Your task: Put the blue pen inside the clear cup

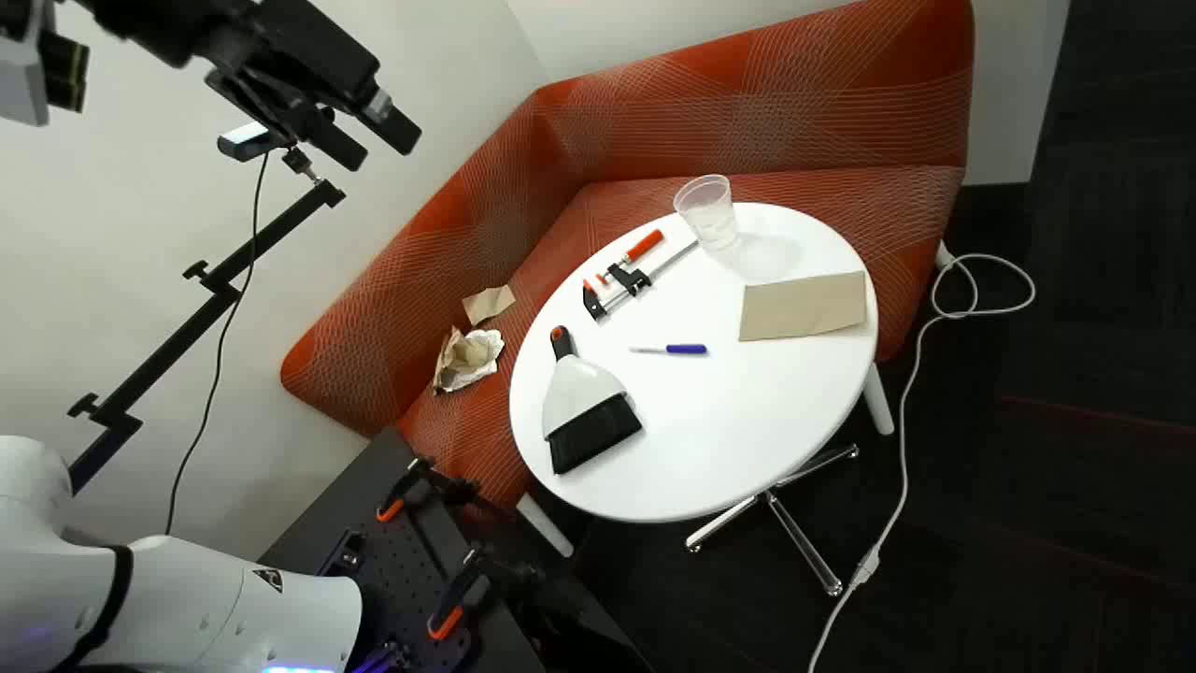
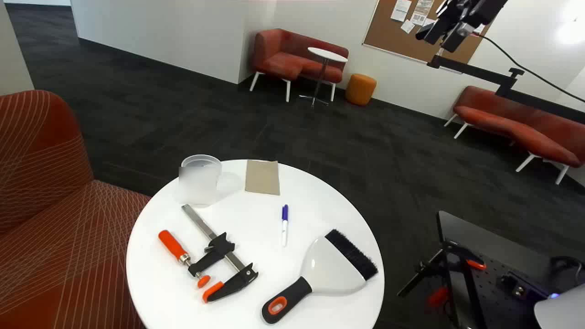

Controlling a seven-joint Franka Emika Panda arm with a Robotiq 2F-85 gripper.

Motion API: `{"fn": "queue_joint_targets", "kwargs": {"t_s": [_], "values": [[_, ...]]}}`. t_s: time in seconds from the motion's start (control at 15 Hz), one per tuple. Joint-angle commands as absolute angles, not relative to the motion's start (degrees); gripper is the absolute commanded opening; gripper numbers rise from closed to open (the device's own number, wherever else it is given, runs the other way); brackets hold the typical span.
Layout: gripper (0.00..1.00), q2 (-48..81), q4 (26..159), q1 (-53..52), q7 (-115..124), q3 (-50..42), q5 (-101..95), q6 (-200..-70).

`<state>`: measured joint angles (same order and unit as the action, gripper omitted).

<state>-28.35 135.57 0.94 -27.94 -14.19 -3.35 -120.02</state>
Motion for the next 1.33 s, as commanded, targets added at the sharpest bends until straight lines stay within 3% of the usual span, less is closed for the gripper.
{"fn": "queue_joint_targets", "kwargs": {"t_s": [0.0, 0.6, 1.27], "values": [[1.00, -28.26, 135.49, 1.52, -28.18, -13.68, -3.03, -119.94], [1.00, -27.69, 135.04, 1.59, -27.44, -13.40, -3.14, -119.94], [1.00, -15.25, 131.78, 2.36, -1.33, -6.75, 0.01, -117.91]]}}
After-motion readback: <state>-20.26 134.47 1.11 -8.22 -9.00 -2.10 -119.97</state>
